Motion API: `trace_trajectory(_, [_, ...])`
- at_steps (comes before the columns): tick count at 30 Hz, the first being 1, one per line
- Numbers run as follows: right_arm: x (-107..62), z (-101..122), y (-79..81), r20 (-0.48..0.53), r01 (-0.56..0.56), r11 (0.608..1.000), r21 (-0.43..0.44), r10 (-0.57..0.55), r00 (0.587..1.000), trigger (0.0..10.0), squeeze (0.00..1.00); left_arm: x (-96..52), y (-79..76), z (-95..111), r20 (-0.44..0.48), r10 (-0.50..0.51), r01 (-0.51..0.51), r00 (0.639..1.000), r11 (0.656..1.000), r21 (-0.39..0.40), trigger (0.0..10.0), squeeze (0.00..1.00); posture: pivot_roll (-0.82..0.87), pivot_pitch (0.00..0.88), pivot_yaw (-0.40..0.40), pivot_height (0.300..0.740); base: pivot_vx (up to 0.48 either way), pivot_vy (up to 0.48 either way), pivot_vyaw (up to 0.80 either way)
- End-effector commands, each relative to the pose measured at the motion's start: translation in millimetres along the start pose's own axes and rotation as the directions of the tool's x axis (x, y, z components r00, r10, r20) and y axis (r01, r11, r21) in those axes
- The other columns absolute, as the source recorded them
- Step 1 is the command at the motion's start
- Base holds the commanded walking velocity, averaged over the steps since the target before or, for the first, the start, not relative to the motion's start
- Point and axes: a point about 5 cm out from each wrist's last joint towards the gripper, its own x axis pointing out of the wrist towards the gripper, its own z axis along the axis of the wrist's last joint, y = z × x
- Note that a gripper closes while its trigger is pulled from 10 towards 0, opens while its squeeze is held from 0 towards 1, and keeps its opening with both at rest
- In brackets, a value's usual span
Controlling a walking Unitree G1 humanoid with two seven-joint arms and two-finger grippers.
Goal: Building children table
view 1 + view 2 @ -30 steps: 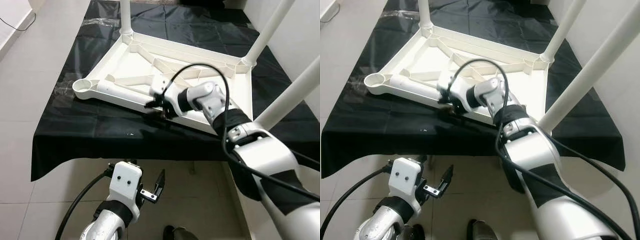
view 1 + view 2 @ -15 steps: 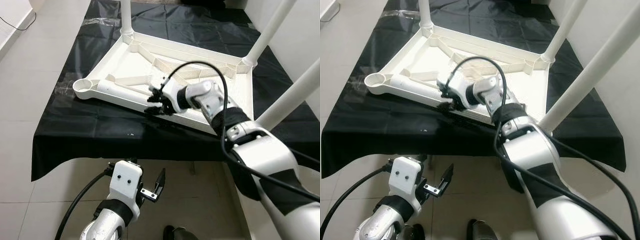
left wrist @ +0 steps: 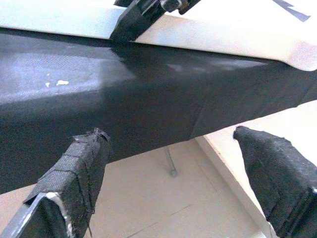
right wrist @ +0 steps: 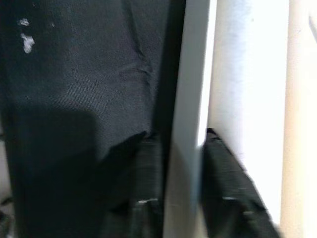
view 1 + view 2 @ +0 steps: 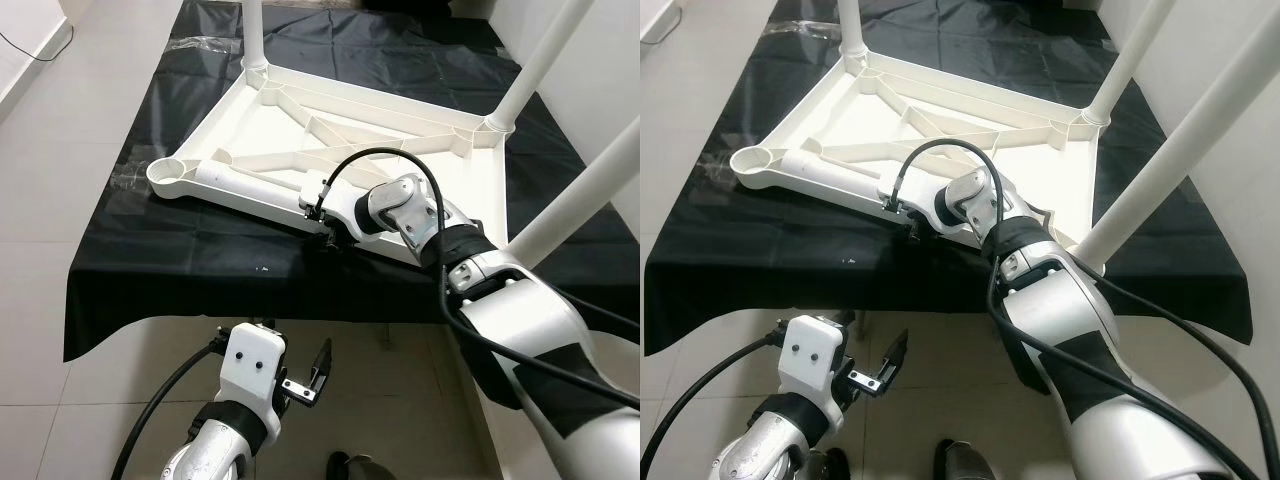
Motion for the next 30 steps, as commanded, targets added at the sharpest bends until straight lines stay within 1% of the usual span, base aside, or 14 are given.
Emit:
trace_trajectory(1, [13.5, -20, 20.0, -0.097, -0.104, 0.994, -0.019, 0.102, 0.990, 0.0, 0.00, -2.0, -3.5, -2, -0.020, -0.004, 0.003, 1.000, 1.000, -0.018, 10.0, 0.00, 0.02, 0.244, -0.125, 0.740, 0.000, 0.000, 0.00])
trace_trajectory(5, [12.9, -17, 19.3, -0.098, -0.115, 0.993, -0.037, 0.111, 0.989, 0.0, 0.00, -2.5, -4.1, -2, -0.020, -0.003, 0.002, 1.000, 1.000, -0.020, 10.0, 0.00, 0.02, 0.249, -0.128, 0.740, 0.000, 0.000, 0.00])
trace_trajectory(7, [10.6, -14, 17.8, -0.102, -0.140, 0.988, -0.072, 0.132, 0.986, 0.0, 0.00, -2.6, -5.3, -1, -0.018, -0.004, 0.003, 1.000, 1.000, -0.023, 10.0, 0.00, 0.02, 0.253, -0.130, 0.740, 0.000, 0.000, 0.00])
trace_trajectory(12, [8.5, -12, 16.9, -0.108, -0.162, 0.982, -0.101, 0.151, 0.983, 0.0, 0.00, -2.6, -6.2, 0, -0.017, -0.004, 0.004, 1.000, 1.000, -0.026, 10.0, 0.00, 0.02, 0.255, -0.133, 0.740, 0.000, 0.000, 0.00])
trace_trajectory(13, [7.2, -11, 17.3, -0.109, -0.190, 0.973, -0.129, 0.177, 0.978, 0.0, 0.00, -2.7, -6.7, 0, -0.017, -0.005, 0.004, 1.000, 1.000, -0.027, 10.0, 0.00, 0.01, 0.261, -0.134, 0.740, 0.000, 0.000, 0.00])
trace_trajectory(15, [7.2, -11, 17.3, -0.109, -0.190, 0.973, -0.129, 0.177, 0.978, 0.0, 0.00, -2.7, -6.7, 0, -0.017, -0.005, 0.004, 1.000, 1.000, -0.027, 10.0, 0.00, 0.01, 0.261, -0.134, 0.740, 0.000, 0.000, 0.00])
trace_trajectory(16, [5.5, -11, 18.0, -0.118, -0.227, 0.961, -0.160, 0.209, 0.971, 0.0, 0.00, -2.9, -7.2, 0, -0.017, -0.004, 0.003, 1.000, 1.000, -0.029, 10.0, 0.00, 0.01, 0.267, -0.138, 0.740, 0.000, 0.000, 0.00])
trace_trajectory(17, [5.5, -11, 18.0, -0.118, -0.227, 0.961, -0.160, 0.209, 0.971, 0.0, 0.00, -2.9, -7.2, 0, -0.017, -0.004, 0.003, 1.000, 1.000, -0.029, 10.0, 0.00, 0.01, 0.267, -0.138, 0.740, 0.000, 0.000, 0.00])
trace_trajectory(19, [2.6, -12, 18.6, -0.181, -0.275, 0.919, -0.282, 0.231, 0.956, 0.0, 0.00, -3.6, -8.0, 1, -0.017, -0.001, 0.001, 1.000, 0.999, -0.034, 10.0, 0.00, 0.01, 0.276, -0.142, 0.740, 0.000, 0.000, 0.00])
trace_trajectory(20, [1.8, -13, 19.2, -0.202, -0.295, 0.898, -0.325, 0.239, 0.950, 0.0, 0.00, -3.8, -8.2, 1, -0.018, 0.000, -0.001, 1.000, 0.999, -0.035, 10.0, 0.00, 0.01, 0.276, -0.142, 0.740, 0.000, 0.000, 0.00])
trace_trajectory(21, [1.8, -13, 19.2, -0.202, -0.295, 0.898, -0.325, 0.239, 0.950, 0.0, 0.00, -3.8, -8.2, 1, -0.018, 0.000, -0.001, 1.000, 0.999, -0.035, 10.0, 0.00, 0.01, 0.276, -0.142, 0.740, 0.000, 0.000, 0.00])
trace_trajectory(22, [0.0, -13, 19.4, -0.235, -0.325, 0.867, -0.377, 0.250, 0.939, 0.0, 0.00, -4.0, -8.5, 2, -0.018, 0.001, -0.002, 1.000, 0.999, -0.037, 10.0, 0.00, 0.01, 0.282, -0.146, 0.740, 0.000, 0.000, 0.00])
trace_trajectory(29, [-1.8, -11, 18.5, -0.243, -0.333, 0.843, -0.423, 0.248, 0.938, 0.0, 0.00, -4.7, -8.9, 2, -0.018, 0.004, -0.004, 1.000, 0.999, -0.039, 10.0, 0.00, 0.00, 0.288, -0.148, 0.740, 0.000, 0.000, 0.00])
trace_trajectory(30, [-1.3, -9, 16.9, -0.247, -0.316, 0.849, -0.423, 0.228, 0.942, 0.0, 0.00, -4.9, -8.8, 2, -0.019, 0.005, -0.006, 1.000, 0.999, -0.040, 10.0, 0.00, 0.00, 0.290, -0.147, 0.740, 0.000, 0.000, 0.00])
